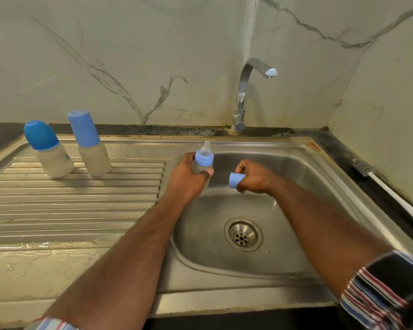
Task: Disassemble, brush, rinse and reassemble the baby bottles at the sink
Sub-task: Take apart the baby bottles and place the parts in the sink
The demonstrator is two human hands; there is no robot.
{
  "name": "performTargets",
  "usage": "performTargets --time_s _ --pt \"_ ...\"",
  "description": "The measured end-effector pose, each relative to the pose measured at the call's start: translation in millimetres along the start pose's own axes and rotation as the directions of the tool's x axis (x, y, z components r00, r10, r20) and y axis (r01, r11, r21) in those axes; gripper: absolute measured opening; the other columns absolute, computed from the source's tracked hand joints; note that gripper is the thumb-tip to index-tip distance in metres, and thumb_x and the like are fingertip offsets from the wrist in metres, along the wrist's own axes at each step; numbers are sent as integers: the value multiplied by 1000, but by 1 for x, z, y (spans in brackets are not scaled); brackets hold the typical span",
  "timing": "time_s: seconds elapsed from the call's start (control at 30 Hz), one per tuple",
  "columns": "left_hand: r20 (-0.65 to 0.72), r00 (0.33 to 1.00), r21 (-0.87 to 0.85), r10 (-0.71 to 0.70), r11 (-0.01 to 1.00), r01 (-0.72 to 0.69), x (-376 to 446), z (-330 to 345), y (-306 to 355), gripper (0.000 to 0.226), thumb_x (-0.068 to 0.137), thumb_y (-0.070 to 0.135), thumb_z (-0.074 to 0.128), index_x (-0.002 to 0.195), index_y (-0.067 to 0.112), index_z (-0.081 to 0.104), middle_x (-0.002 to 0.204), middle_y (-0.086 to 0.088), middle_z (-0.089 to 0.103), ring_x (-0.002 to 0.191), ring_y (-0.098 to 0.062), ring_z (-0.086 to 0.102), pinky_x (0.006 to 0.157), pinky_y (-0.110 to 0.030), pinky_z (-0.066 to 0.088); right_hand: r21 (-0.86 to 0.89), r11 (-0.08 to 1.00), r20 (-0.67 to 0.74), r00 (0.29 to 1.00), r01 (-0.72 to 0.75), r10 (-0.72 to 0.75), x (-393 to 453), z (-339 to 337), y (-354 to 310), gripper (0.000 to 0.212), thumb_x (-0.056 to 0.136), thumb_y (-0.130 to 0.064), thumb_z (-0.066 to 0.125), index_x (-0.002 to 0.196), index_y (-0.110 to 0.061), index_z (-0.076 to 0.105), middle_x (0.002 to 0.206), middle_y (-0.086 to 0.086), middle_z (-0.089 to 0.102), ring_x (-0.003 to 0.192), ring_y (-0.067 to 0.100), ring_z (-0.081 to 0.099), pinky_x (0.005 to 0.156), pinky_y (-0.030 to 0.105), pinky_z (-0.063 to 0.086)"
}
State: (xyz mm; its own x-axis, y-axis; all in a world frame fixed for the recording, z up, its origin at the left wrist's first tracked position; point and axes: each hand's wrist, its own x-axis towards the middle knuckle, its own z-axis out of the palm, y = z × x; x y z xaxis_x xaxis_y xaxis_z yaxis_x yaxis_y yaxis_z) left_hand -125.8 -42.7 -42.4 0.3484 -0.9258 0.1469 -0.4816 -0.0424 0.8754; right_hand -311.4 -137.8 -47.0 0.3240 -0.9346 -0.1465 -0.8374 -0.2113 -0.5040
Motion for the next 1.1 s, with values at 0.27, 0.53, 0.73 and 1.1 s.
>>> performTargets --time_s 0.27,0.53,0.73,1.1 --pt "-11 1000 36 8 999 -7 1 5 -5 45 92 25 74 133 19 56 109 6 60 94 -11 55 72 -18 39 -317 943 249 968 98 -17 37 67 -17 53 82 -21 71 131 -27 49 130 4 57 124 27 51 99 40 49" --pt "-12 1000 30 -13 999 13 4 8 -11 49 92 24 73 137 21 53 111 11 56 99 -8 53 72 -13 37 -269 949 367 928 166 -58 48 96 -26 81 75 -17 85 144 -20 43 143 2 53 128 25 53 101 35 45" --pt "12 1000 27 -10 1000 10 6 8 -16 49 92 24 74 137 21 54 114 8 59 99 -8 53 82 -22 39 -273 947 394 918 166 -47 46 94 -28 88 76 -10 84 149 -18 34 146 5 49 131 28 51 102 37 45" --pt "130 991 203 12 978 -39 6 9 -14 52 79 34 85 126 22 66 100 11 66 87 -10 60 74 -23 41 404 913 222 974 -50 -45 4 -32 -67 68 87 -74 50 111 -12 66 97 16 67 71 23 63 63 33 55"
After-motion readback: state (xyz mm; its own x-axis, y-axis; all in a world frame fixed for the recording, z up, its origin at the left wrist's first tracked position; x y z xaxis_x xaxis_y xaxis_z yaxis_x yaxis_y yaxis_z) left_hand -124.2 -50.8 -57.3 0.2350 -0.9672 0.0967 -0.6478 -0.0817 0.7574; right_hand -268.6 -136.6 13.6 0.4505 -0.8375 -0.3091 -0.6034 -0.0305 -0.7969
